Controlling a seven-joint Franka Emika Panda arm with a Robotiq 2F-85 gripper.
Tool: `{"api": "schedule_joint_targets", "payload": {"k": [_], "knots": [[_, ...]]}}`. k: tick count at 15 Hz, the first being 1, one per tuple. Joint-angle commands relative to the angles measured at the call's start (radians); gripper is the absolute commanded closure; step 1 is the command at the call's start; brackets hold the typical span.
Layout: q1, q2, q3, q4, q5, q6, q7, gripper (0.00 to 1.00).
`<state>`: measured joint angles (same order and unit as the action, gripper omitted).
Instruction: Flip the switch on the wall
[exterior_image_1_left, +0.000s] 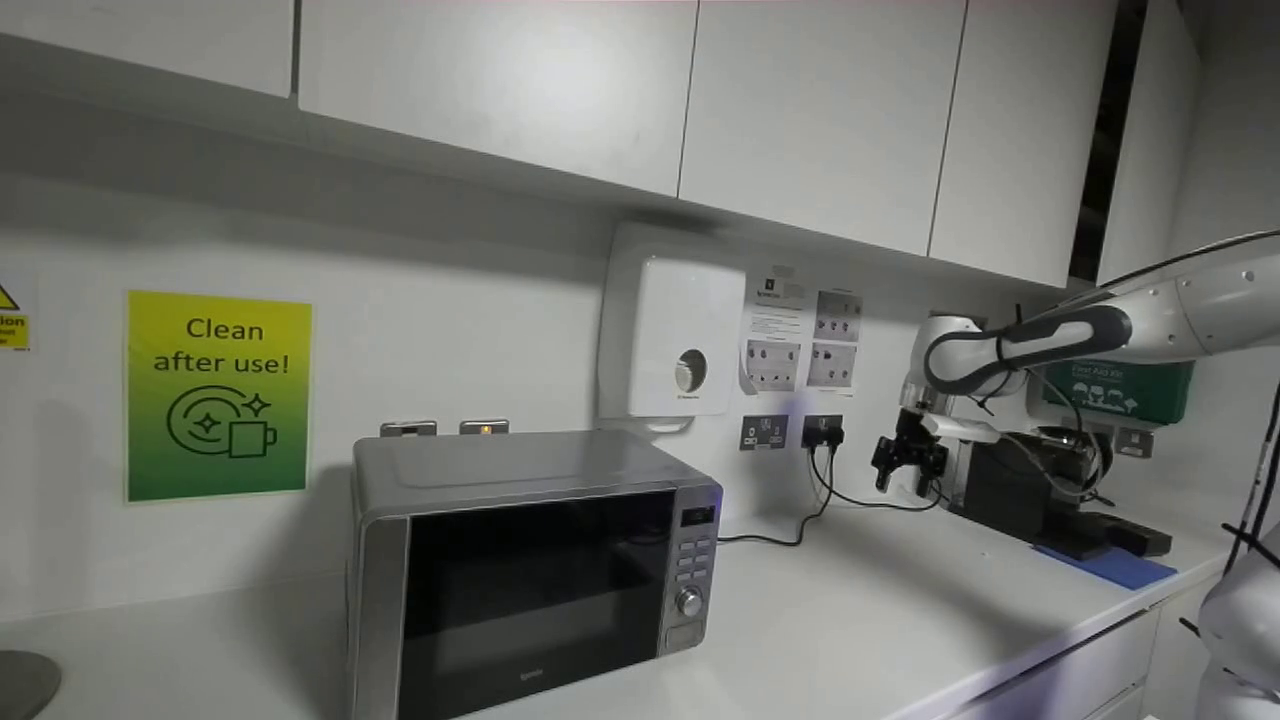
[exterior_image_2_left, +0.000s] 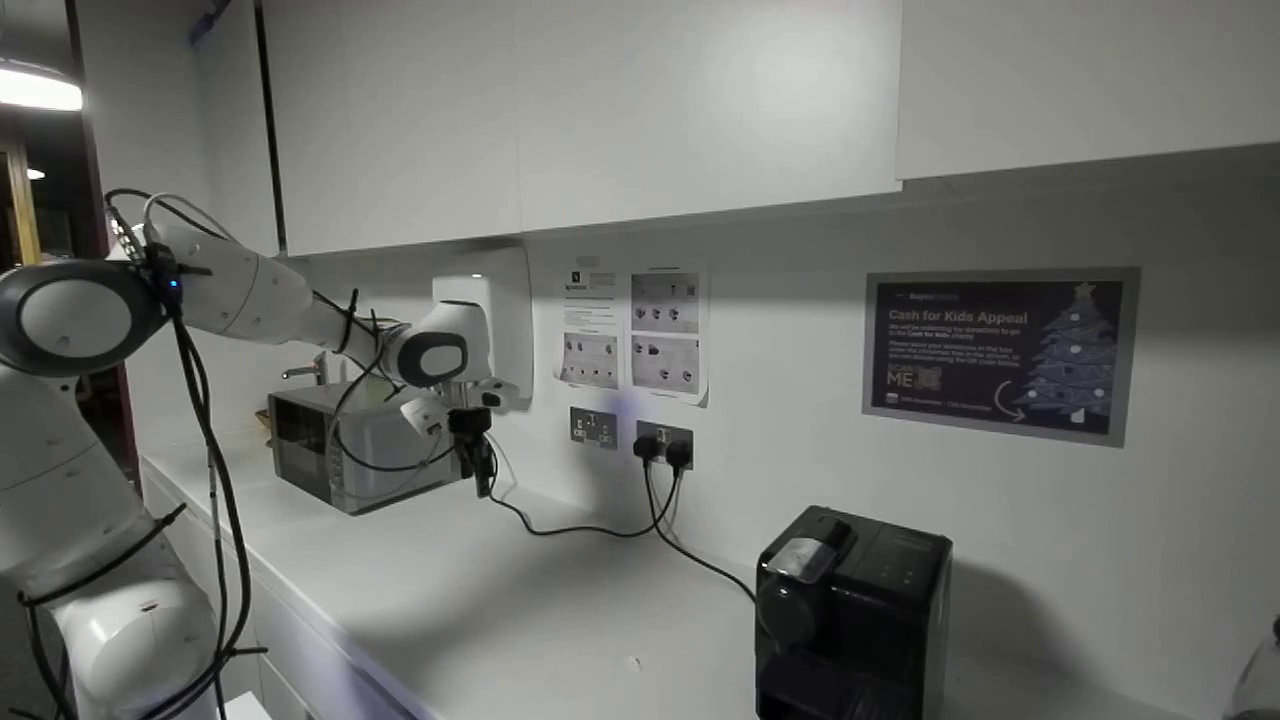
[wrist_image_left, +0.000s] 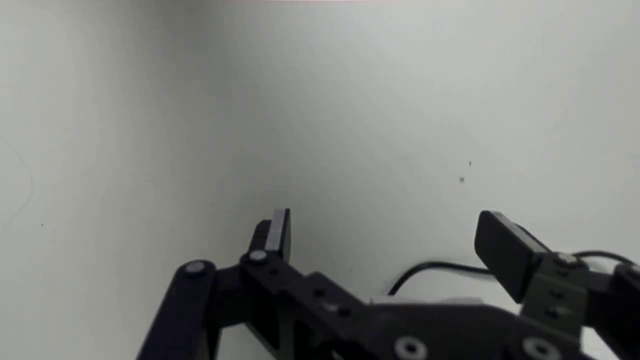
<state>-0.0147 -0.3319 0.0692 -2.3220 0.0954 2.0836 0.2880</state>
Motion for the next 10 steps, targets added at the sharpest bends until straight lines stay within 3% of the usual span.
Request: {"api": "schedule_joint_targets", "payload": {"k": [1,10], "knots": [[-0.016,0.047,-0.028,0.048,0.069,0.104,0.080,0.00],[-0.070,0.148,-0.090,0.128,0.175,0.420,0.258,0.00]]}}
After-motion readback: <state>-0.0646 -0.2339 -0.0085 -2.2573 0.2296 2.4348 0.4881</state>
